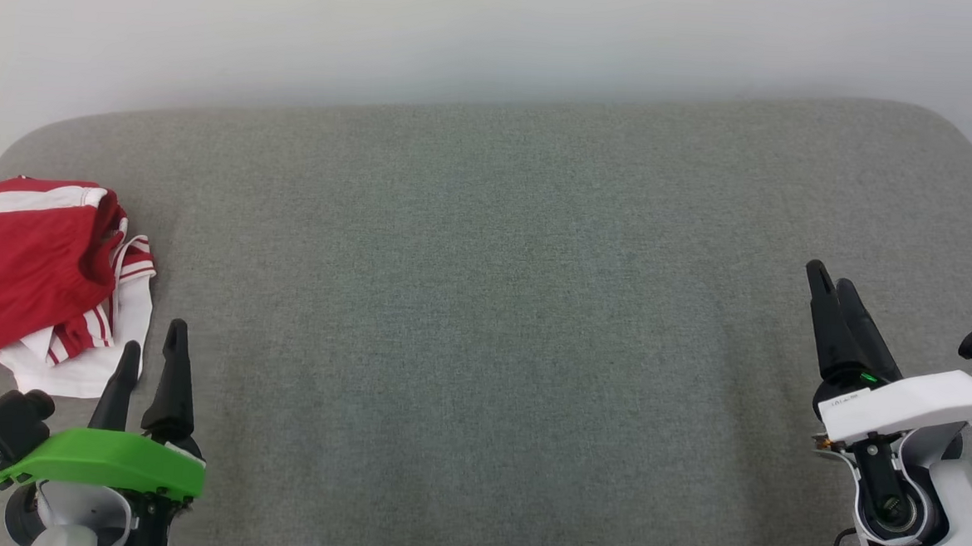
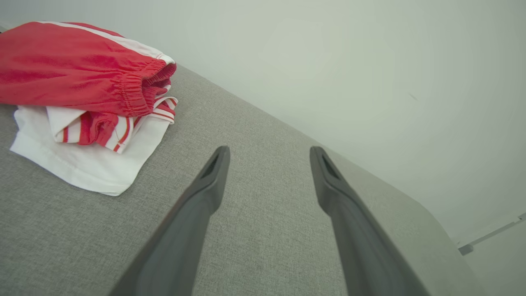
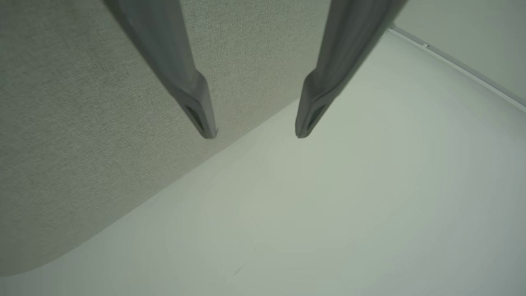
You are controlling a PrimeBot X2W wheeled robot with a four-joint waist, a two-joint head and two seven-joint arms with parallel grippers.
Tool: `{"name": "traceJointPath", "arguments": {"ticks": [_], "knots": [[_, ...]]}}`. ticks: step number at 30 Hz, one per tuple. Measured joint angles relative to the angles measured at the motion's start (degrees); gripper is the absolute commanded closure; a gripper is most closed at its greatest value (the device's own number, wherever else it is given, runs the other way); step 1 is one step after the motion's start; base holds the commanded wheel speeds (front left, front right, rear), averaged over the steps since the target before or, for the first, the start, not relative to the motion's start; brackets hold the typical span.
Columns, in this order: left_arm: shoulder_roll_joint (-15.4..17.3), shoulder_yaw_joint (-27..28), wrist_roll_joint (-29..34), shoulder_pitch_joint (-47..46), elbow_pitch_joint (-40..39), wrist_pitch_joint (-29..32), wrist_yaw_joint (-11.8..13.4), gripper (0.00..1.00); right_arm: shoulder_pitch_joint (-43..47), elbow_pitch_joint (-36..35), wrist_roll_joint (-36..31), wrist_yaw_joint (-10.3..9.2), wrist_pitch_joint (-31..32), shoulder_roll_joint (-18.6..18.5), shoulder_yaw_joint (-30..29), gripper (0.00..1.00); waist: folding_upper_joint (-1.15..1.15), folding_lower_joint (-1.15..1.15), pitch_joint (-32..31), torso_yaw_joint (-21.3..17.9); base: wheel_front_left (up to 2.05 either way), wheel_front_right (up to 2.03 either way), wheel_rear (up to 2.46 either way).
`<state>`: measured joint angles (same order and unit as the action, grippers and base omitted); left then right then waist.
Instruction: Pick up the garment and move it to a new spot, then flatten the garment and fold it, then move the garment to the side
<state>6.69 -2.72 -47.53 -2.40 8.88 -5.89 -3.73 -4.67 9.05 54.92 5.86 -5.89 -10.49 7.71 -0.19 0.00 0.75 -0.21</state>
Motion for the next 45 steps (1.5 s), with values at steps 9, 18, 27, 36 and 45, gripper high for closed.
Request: {"name": "traceJointPath", "arguments": {"ticks": [9, 18, 27, 36, 45], "knots": [[-0.4, -1.1, 6.9, 0.0, -0.7, -1.8, 0.8, 0.00, -0.6, -0.2, -8.7, -1.53, -1.7, -0.3, 2.3, 0.00, 0.00, 0.00, 0.1, -0.1, 0.00, 0.00, 0.00], [-0.6, -1.4, 13.8, 0.0, -2.0, -3.5, 1.3, 0.00, -0.7, -0.3, -16.0, -2.93, -3.7, -0.3, 3.8, 0.00, 0.00, 0.00, 0.1, -0.1, 0.00, 0.00, 0.00], [-0.8, -1.9, 20.6, 0.0, -2.0, -5.6, 1.5, 0.00, -0.7, -0.1, -22.8, -3.99, -5.4, -0.4, 4.8, 0.00, 0.00, 0.00, 0.1, 0.0, 0.00, 0.00, 0.00], [-0.9, -1.9, 26.0, 0.0, -2.1, -7.4, 1.5, 0.00, -1.3, -0.2, -29.4, -4.46, -7.3, -0.4, 5.7, 0.00, 0.00, 0.00, 0.3, 0.4, 0.00, 0.00, 0.00], [-1.0, -1.5, 30.6, 0.0, -2.0, -8.5, 1.5, 0.00, -2.0, -0.1, -34.3, -4.45, -8.5, -0.3, 6.6, 0.00, 0.00, 0.00, 0.6, 0.4, 0.00, 0.00, 0.00]]}}
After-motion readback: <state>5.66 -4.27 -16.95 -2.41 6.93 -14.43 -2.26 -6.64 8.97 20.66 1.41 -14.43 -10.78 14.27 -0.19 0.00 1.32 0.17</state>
